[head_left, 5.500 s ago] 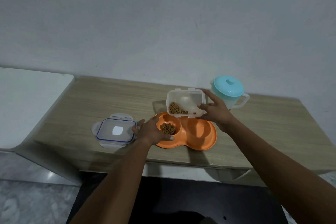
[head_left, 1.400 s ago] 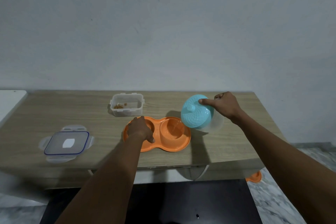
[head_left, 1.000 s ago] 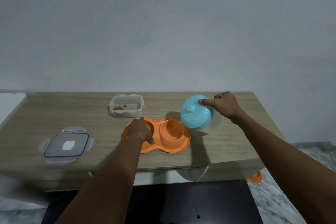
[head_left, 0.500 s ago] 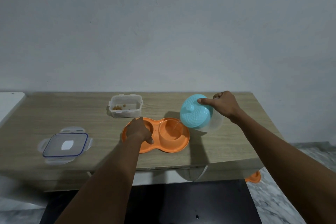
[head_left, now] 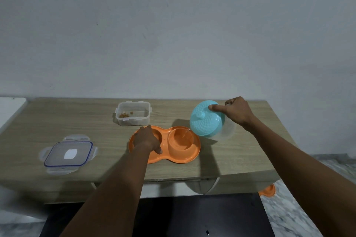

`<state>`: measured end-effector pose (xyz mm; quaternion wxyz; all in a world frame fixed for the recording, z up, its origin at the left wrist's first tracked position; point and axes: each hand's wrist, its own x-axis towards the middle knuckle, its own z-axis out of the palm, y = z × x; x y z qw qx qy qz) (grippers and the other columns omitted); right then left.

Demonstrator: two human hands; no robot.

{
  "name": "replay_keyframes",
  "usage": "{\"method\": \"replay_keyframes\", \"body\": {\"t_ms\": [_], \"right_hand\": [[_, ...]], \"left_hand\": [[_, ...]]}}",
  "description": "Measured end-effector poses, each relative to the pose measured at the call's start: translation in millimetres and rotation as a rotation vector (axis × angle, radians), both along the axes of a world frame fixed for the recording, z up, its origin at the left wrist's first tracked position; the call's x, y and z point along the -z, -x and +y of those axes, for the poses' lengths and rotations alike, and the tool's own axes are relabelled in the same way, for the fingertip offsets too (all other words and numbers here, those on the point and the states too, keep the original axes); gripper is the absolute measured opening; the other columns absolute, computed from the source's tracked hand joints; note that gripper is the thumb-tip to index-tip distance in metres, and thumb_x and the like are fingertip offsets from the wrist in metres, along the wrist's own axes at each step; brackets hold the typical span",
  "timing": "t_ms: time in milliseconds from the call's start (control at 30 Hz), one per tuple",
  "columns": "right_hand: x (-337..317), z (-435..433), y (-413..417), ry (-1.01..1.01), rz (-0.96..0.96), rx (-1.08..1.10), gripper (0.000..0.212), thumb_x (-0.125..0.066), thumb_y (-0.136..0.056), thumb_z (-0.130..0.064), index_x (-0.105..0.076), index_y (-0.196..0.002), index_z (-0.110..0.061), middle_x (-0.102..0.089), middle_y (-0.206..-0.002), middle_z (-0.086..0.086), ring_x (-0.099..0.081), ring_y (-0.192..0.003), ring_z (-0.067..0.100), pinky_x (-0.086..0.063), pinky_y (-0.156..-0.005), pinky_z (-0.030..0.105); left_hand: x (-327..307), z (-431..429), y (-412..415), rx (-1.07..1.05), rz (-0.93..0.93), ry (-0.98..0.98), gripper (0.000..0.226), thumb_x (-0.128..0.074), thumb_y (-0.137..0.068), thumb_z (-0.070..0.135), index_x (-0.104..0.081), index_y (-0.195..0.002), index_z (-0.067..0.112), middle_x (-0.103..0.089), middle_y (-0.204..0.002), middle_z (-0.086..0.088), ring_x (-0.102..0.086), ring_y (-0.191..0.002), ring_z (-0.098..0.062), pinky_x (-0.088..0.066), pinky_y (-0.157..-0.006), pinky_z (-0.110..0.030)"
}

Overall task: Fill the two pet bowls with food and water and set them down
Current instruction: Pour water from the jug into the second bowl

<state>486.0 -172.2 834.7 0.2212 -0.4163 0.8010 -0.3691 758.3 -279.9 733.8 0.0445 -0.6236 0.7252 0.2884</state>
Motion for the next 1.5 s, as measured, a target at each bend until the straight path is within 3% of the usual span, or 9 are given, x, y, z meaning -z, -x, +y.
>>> {"method": "replay_keyframes", "body": {"t_ms": [433, 667, 833, 967, 1133, 1300, 1400, 1500], "right_hand": [[-1.1, 0.9, 0.3, 0.013, -0.010, 0.004, 0.061, -0.089, -0.068, -0.044, -0.038, -0.047, -0.017, -0.038, -0.049, -0.001, -0.039, -0.055, 0.019, -0.028, -0.052, 0.031], [1.9, 1.1, 3.0, 0.028, -0.033, 0.003, 0.061, -0.089, -0.065, -0.048, -0.039, -0.049, -0.017, -0.039, -0.054, 0.004, -0.039, -0.059, 0.021, -0.028, -0.055, 0.033], [3.6, 0.9, 3.3, 0.037, -0.043, 0.004, 0.060, -0.089, -0.068, -0.044, -0.040, -0.047, -0.017, -0.041, -0.047, -0.003, -0.040, -0.054, 0.018, -0.030, -0.053, 0.030], [9.1, 0.6, 6.5, 0.042, -0.058, 0.003, 0.060, -0.089, -0.066, -0.048, -0.041, -0.048, -0.016, -0.043, -0.052, 0.002, -0.040, -0.055, 0.019, -0.030, -0.054, 0.032], [22.7, 4.4, 4.6, 0.075, -0.124, 0.025, 0.062, -0.090, -0.069, -0.043, -0.038, -0.045, -0.017, -0.035, -0.044, -0.006, -0.038, -0.055, 0.018, -0.028, -0.054, 0.031], [39.1, 1.1, 4.6, 0.137, -0.218, 0.068, 0.062, -0.089, -0.067, -0.043, -0.035, -0.048, -0.020, -0.034, -0.048, -0.004, -0.038, -0.054, 0.017, -0.027, -0.052, 0.031], [46.3, -5.9, 2.0, 0.172, -0.293, 0.121, 0.066, -0.090, -0.069, -0.039, -0.030, -0.049, -0.022, -0.029, -0.046, -0.008, -0.032, -0.045, 0.011, -0.027, -0.051, 0.028], [54.1, -18.0, -0.3, 0.218, -0.352, 0.176, 0.070, -0.091, -0.067, -0.041, -0.025, -0.049, -0.024, -0.023, -0.047, -0.010, -0.025, -0.050, 0.013, -0.023, -0.055, 0.031]], "left_hand": [[3.4, -1.6, -0.6, 0.007, -0.007, 0.002, 0.121, -0.094, -0.055, 0.026, -0.025, -0.153, 0.014, -0.033, -0.155, -0.009, -0.034, -0.142, -0.031, -0.040, -0.109, -0.043], [3.4, -2.4, -0.5, 0.004, -0.004, -0.009, 0.124, -0.095, -0.055, 0.025, -0.022, -0.154, 0.015, -0.030, -0.157, -0.009, -0.032, -0.143, -0.031, -0.039, -0.110, -0.043], [2.7, -2.0, -0.2, 0.013, -0.015, -0.003, 0.123, -0.094, -0.055, 0.026, -0.023, -0.154, 0.015, -0.032, -0.156, -0.009, -0.034, -0.142, -0.032, -0.040, -0.108, -0.043], [2.0, -1.5, 0.9, 0.010, -0.017, -0.001, 0.122, -0.095, -0.055, 0.025, -0.024, -0.154, 0.014, -0.033, -0.156, -0.010, -0.035, -0.142, -0.032, -0.041, -0.107, -0.043], [1.0, -1.5, 2.1, 0.022, -0.033, 0.002, 0.124, -0.094, -0.055, 0.028, -0.022, -0.154, 0.015, -0.031, -0.156, -0.010, -0.032, -0.143, -0.031, -0.038, -0.109, -0.042], [0.0, -1.0, 1.3, 0.010, -0.016, 0.006, 0.123, -0.094, -0.055, 0.026, -0.023, -0.154, 0.014, -0.033, -0.155, -0.009, -0.034, -0.142, -0.031, -0.038, -0.109, -0.042], [0.3, -0.5, 1.2, 0.000, -0.013, 0.016, 0.123, -0.094, -0.054, 0.026, -0.023, -0.154, 0.015, -0.035, -0.154, -0.010, -0.036, -0.141, -0.032, -0.040, -0.108, -0.042], [2.2, -0.6, 1.0, -0.017, 0.010, 0.003, 0.126, -0.095, -0.054, 0.025, -0.021, -0.155, 0.016, -0.033, -0.155, -0.009, -0.034, -0.142, -0.031, -0.039, -0.109, -0.042]]}}
